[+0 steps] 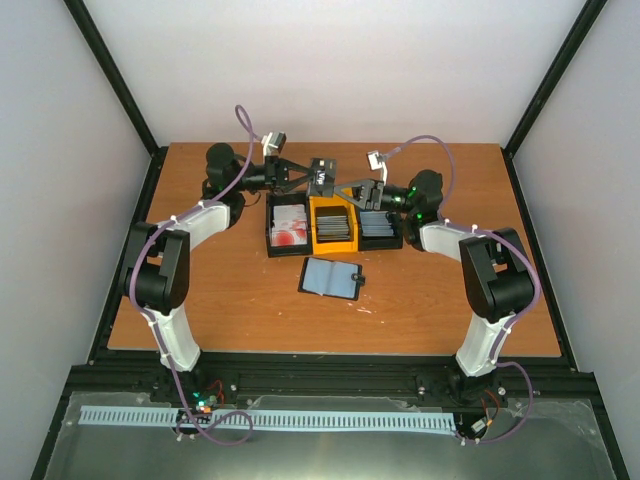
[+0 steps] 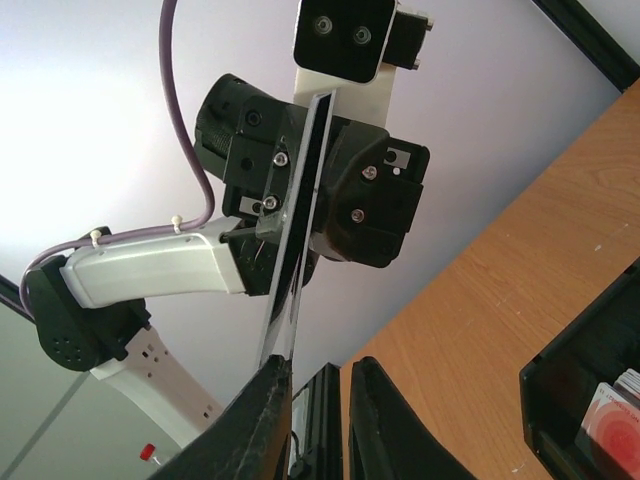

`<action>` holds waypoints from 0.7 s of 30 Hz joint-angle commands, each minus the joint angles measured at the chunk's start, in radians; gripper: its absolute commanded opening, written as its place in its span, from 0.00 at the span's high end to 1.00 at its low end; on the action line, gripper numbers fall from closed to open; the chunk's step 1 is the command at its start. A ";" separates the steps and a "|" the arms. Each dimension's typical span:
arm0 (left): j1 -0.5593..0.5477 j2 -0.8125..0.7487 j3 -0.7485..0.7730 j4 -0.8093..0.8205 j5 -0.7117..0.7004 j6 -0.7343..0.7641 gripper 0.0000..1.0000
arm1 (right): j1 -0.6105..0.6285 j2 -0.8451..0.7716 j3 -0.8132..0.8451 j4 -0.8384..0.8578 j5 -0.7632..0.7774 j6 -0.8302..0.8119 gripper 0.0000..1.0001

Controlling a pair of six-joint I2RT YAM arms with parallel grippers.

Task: Put the credit cards into the card holder
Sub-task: Pick up the credit card from the storage box.

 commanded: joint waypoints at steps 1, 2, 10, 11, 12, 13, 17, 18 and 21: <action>-0.004 -0.016 0.004 0.086 0.011 -0.035 0.98 | 0.006 -0.008 0.024 0.003 -0.001 -0.016 0.83; -0.006 -0.016 0.004 0.086 0.011 -0.034 0.98 | 0.007 -0.007 0.027 0.002 -0.001 -0.014 0.83; -0.017 -0.004 0.012 0.032 0.004 0.012 0.98 | 0.016 -0.035 0.082 -0.256 0.006 -0.179 0.84; -0.017 -0.003 0.013 0.018 0.002 0.023 0.98 | 0.017 -0.041 0.086 -0.300 0.009 -0.205 0.84; -0.018 -0.003 0.014 0.010 0.001 0.031 0.98 | 0.017 -0.047 0.091 -0.335 0.010 -0.227 0.85; -0.018 -0.003 0.014 0.005 0.000 0.037 0.98 | 0.017 -0.049 0.094 -0.361 0.011 -0.235 0.85; -0.021 -0.002 0.022 -0.055 -0.009 0.084 0.98 | 0.019 -0.053 0.096 -0.344 0.008 -0.215 0.84; -0.021 -0.001 0.022 -0.069 -0.013 0.095 0.98 | 0.019 -0.052 0.099 -0.346 0.008 -0.211 0.84; -0.023 0.008 0.026 -0.097 -0.019 0.115 0.98 | 0.022 -0.050 0.114 -0.393 0.007 -0.226 0.83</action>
